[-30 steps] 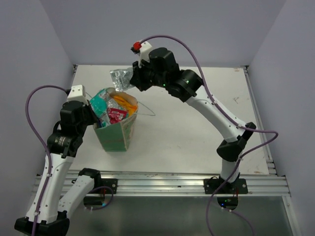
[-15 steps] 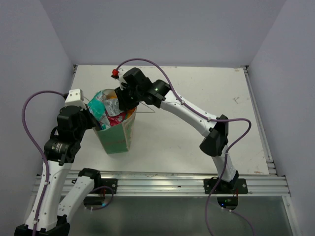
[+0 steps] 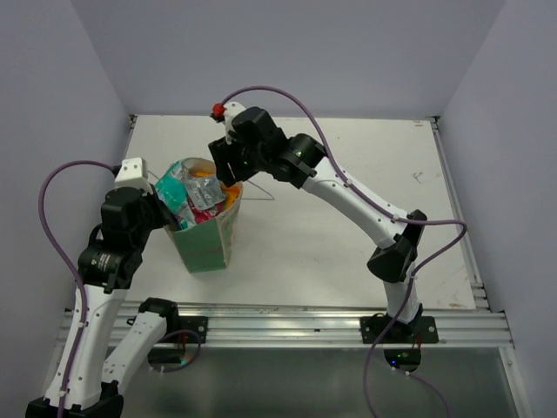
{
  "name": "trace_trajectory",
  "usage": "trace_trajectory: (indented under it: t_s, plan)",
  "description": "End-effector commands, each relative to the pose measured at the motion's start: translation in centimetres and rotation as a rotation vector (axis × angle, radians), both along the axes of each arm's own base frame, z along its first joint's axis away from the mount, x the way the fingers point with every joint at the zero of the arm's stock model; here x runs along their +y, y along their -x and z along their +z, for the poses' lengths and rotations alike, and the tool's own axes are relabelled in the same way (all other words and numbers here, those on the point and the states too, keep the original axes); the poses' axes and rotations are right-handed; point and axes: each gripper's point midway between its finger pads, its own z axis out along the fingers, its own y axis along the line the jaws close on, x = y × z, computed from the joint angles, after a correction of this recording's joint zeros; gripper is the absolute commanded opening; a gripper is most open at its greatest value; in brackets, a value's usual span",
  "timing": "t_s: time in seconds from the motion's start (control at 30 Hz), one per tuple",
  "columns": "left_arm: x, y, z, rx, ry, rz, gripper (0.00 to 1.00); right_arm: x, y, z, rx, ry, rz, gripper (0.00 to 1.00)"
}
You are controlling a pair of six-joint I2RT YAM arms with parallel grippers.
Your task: Place the snacks into the paper bag
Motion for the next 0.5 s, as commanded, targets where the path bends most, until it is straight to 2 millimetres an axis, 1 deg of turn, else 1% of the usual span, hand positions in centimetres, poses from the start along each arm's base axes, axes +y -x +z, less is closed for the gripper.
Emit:
trace_trajectory:
  t_s: [0.0,0.03,0.07,0.17,0.27,0.33,0.37,0.4,0.43,0.47]
  plan:
    - [-0.3,-0.1,0.7,-0.034,0.011,-0.017,0.0,-2.6,-0.1,0.6,-0.023,0.034,-0.067,0.6]
    - [-0.3,-0.1,0.7,-0.034,0.011,-0.017,0.0,-2.8,-0.1,0.4,-0.024,0.042,-0.071,0.6]
    - [-0.3,-0.1,0.7,-0.034,0.011,-0.017,0.0,-3.3,-0.2,-0.3,-0.018,0.062,-0.086,0.6]
    - [-0.3,-0.1,0.7,-0.034,0.011,-0.018,0.0,-4.0,0.0,-0.9,-0.006,0.079,-0.098,0.6]
    - [-0.3,-0.1,0.7,-0.037,0.012,-0.018,0.0,-4.5,0.5,-3.2,0.033,0.115,-0.1,0.59]
    - [-0.3,-0.2,0.6,-0.034,0.011,-0.017,0.0,-4.4,0.6,-3.8,0.048,0.11,-0.093,0.58]
    - [-0.4,-0.2,0.6,-0.034,0.013,-0.018,0.0,-4.3,0.6,-4.7,0.06,0.122,-0.09,0.57]
    - [-0.4,-0.2,0.6,-0.034,0.015,-0.019,0.0,-4.1,0.6,-5.0,0.068,0.116,-0.083,0.54]
    - [-0.4,-0.2,0.5,-0.032,0.016,-0.021,0.0,-3.9,0.7,-5.3,0.078,0.119,-0.074,0.37]
    - [-0.6,-0.3,0.6,-0.038,0.02,-0.026,0.0,-3.8,0.7,-5.6,0.085,0.119,-0.071,0.24]
